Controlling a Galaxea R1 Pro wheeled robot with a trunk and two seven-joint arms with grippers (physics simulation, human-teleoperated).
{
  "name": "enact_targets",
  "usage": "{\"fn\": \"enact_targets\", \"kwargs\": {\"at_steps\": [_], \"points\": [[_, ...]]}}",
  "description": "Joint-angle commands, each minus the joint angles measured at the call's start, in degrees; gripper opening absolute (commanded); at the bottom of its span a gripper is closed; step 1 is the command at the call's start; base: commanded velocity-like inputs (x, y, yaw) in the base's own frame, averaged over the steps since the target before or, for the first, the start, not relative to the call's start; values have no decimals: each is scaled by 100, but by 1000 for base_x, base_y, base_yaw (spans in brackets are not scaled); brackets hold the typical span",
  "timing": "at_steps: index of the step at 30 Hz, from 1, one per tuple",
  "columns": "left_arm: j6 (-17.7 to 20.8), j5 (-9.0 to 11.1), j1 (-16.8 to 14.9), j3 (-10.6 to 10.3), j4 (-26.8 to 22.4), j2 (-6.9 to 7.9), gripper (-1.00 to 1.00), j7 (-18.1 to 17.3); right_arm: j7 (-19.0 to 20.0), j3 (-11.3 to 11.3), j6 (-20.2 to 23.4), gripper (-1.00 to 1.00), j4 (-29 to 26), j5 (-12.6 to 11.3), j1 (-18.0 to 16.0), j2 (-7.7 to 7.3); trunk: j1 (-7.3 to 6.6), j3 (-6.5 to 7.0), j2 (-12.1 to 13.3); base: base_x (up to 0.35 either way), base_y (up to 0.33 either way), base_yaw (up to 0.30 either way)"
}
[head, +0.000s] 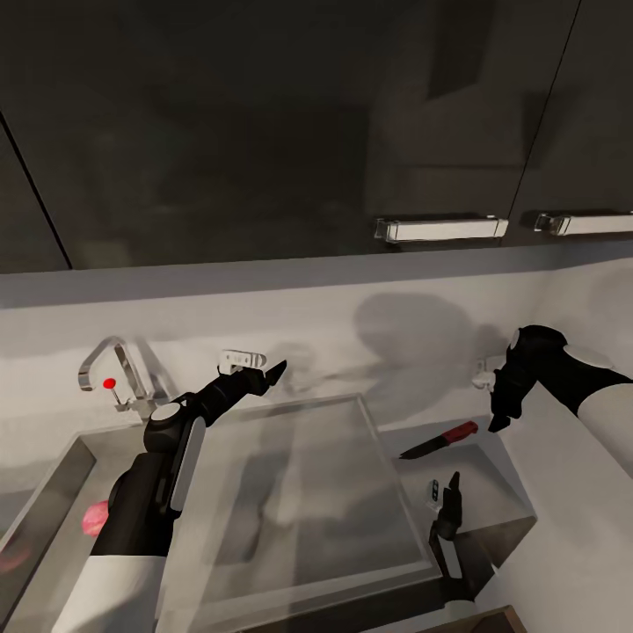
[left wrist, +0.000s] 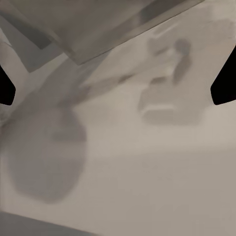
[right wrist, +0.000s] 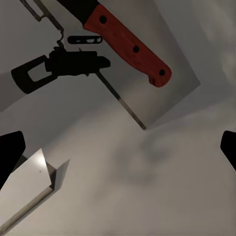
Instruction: In the kitchen, take the Vidalia onion out of the sink, dice it on the chopping board with the paring knife, put the diced onion into the bowl on the countertop, then place both the paring knife and the chopping board into the sink.
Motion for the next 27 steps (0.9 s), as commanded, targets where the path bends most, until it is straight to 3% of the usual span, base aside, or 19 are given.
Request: {"fn": "enact_targets", "kwargs": {"at_steps": [1, 14, 27], "points": [[46, 9, -6, 12, -6, -5, 100, -26, 18, 30, 59, 100, -13, -6, -7, -6, 4, -14, -13, 0, 0, 0], [46, 9, -7, 13, -6, -5, 100, -26, 9, 30, 59, 100, -13, -6, -7, -6, 4, -14, -13, 0, 0, 103], [46, 9, -6, 10, -6, -5, 100, -26, -7, 30, 59, 100, -13, -6, -9, -4, 4, -14, -13, 0, 0, 11]]}}
